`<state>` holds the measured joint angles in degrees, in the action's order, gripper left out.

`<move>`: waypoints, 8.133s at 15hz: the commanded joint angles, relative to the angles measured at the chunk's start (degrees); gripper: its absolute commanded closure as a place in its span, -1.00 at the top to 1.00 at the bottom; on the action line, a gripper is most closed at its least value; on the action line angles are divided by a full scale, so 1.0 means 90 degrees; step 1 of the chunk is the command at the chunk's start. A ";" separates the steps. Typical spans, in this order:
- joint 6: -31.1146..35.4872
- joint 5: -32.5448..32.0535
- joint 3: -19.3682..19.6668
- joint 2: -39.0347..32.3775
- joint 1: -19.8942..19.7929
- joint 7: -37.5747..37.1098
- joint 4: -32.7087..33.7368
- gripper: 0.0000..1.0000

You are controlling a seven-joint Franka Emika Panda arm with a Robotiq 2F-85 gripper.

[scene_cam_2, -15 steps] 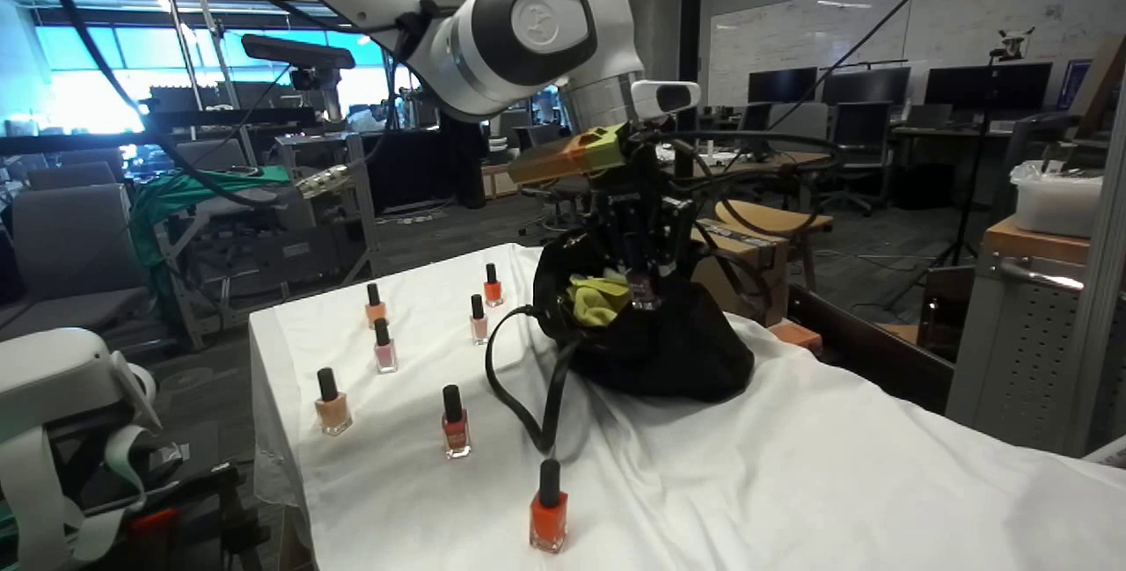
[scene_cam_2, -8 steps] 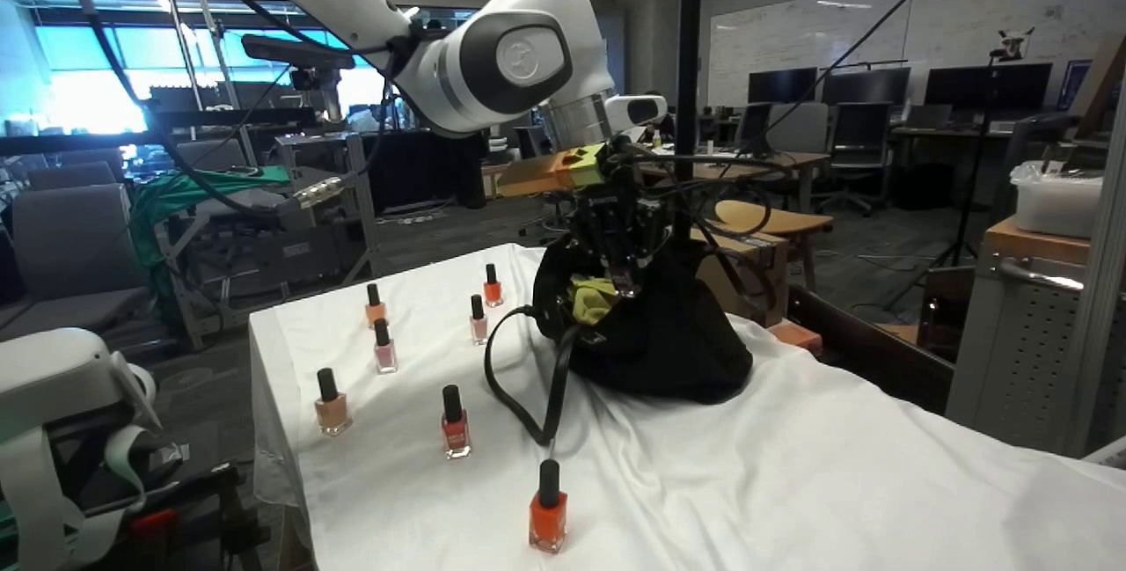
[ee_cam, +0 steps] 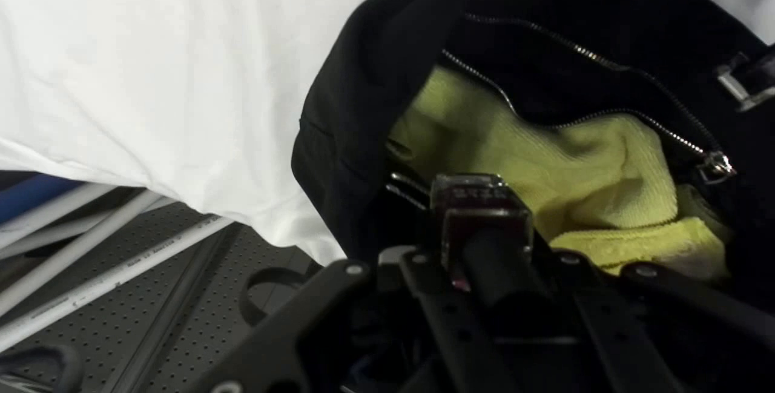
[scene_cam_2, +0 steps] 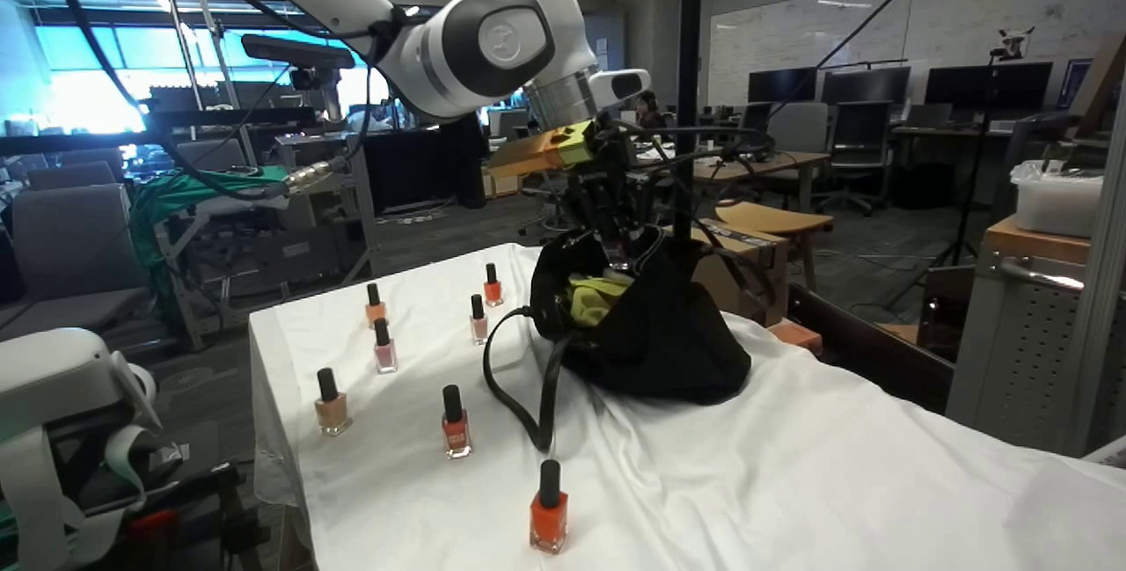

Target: Pick up the nail polish and put them in the bag

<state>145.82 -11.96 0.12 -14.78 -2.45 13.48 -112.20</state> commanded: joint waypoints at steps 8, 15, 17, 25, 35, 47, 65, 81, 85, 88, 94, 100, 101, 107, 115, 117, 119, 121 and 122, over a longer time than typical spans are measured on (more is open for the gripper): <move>0.0254 0.0060 -0.0184 0.0388 0.0345 0.0023 -0.0350 -0.70; 0.0812 -0.0130 -0.0079 0.0061 0.0442 -0.0388 -0.0216 0.59; 0.0735 -0.0060 -0.0094 0.0154 0.0406 -0.0308 -0.0283 0.83; -0.0450 0.0147 -0.0027 0.1183 0.0094 0.0274 -0.0890 1.00; -0.0652 -0.0126 0.0501 0.2406 -0.0285 -0.0206 -0.2487 1.00; -0.0312 -0.0109 0.0952 0.1704 -0.0696 -0.0043 -0.2836 1.00; -0.0068 -0.1327 0.1297 0.0502 -0.0380 -0.4949 -0.1886 1.00; -0.0182 -0.0824 0.1470 0.0175 -0.0541 -0.5715 -0.1911 1.00; -0.0118 -0.0420 0.1486 -0.0009 -0.0588 -0.5458 -0.1929 1.00; -0.0105 -0.0158 0.1493 -0.0137 -0.0620 -0.5235 -0.1922 1.00; -0.0014 0.0212 0.1514 -0.0265 -0.0623 -0.4858 -0.1920 1.00; 0.0054 0.0436 0.1546 -0.0307 -0.0617 -0.4659 -0.1961 1.00; 0.0065 0.0471 0.1549 -0.0318 -0.0622 -0.4625 -0.1962 1.00; 0.0176 0.0697 0.1571 -0.0381 -0.0662 -0.4437 -0.2014 1.00; 0.0326 0.0900 0.1580 -0.0234 -0.0634 -0.4296 -0.2270 1.00; 0.0435 0.0900 0.1588 -0.0179 -0.0630 -0.4295 -0.2347 1.00; 0.0519 0.0907 0.1587 -0.0150 -0.0627 -0.4288 -0.2390 1.00; 0.0581 0.0914 0.1588 -0.0104 -0.0619 -0.4292 -0.2414 1.00; 0.0578 0.0896 0.1598 -0.0078 -0.0603 -0.4317 -0.2417 1.00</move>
<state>149.27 -5.26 13.70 -17.67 -8.43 -26.86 -132.32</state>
